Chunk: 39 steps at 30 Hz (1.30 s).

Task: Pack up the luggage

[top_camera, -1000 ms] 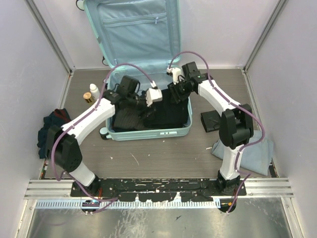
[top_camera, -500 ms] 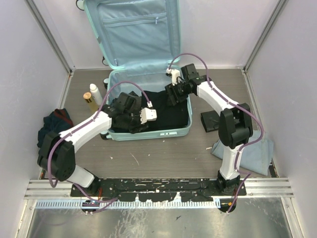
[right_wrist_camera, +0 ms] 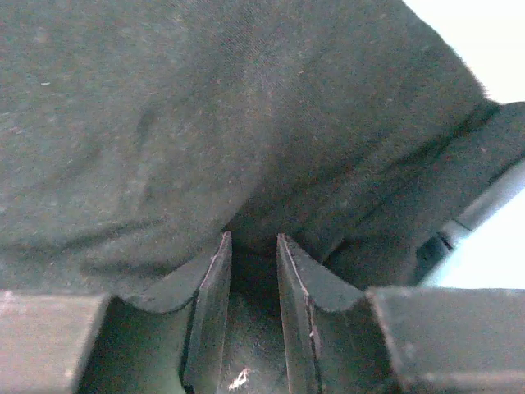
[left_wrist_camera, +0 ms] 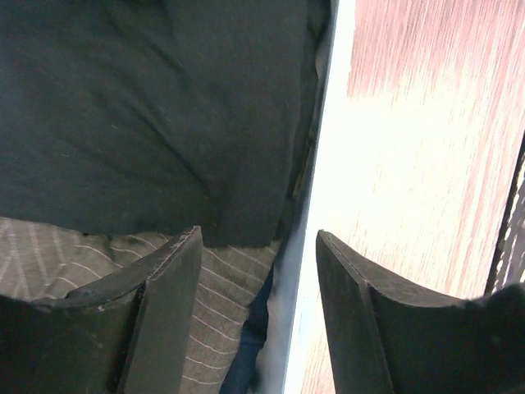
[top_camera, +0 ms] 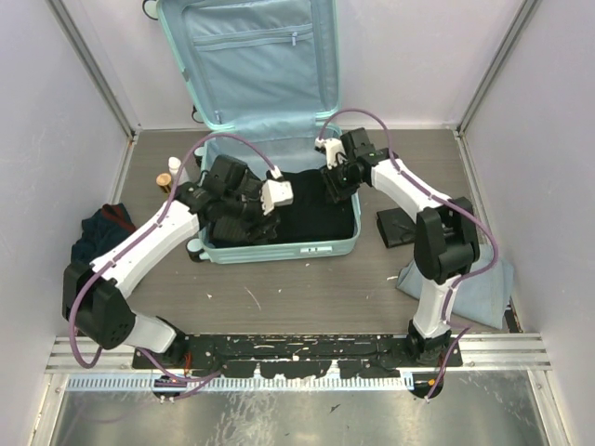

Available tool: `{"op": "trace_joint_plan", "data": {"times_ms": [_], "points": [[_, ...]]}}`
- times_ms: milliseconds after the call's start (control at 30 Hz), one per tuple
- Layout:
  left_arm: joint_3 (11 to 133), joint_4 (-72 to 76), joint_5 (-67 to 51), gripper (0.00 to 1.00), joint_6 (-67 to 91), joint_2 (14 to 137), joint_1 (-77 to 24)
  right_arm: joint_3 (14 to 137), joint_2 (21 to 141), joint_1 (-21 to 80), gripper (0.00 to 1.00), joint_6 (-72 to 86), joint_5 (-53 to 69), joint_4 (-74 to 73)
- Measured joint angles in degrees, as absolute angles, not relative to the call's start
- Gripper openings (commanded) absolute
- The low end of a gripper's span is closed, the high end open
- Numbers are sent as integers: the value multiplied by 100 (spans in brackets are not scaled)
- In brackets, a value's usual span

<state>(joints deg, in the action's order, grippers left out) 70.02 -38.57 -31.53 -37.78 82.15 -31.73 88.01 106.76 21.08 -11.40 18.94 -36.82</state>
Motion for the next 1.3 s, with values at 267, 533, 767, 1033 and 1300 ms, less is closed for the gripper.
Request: {"op": "trace_joint_plan", "data": {"times_ms": [267, 533, 767, 1033, 1300], "points": [[8108, -3280, -3011, 68, -2434, 8812, -3081, 8809, 11028, 2204, 42, -1037, 1929, -3505], [8836, -2995, -2663, 70, -2062, 10353, -2714, 8892, 10947, 2235, 63, -1149, 2248, -3607], [8475, -3085, -2624, 86, -2646, 10497, -2689, 9520, 10298, 1896, 96, -1782, 2626, -4698], [8224, -3339, -2591, 95, -2810, 9791, -2709, 8737, 8265, 314, 91, -3201, 2670, -6031], [8224, -3448, -2633, 95, -2681, 9327, -2709, 6678, 7802, -445, 85, -4160, 1800, -6726]]}}
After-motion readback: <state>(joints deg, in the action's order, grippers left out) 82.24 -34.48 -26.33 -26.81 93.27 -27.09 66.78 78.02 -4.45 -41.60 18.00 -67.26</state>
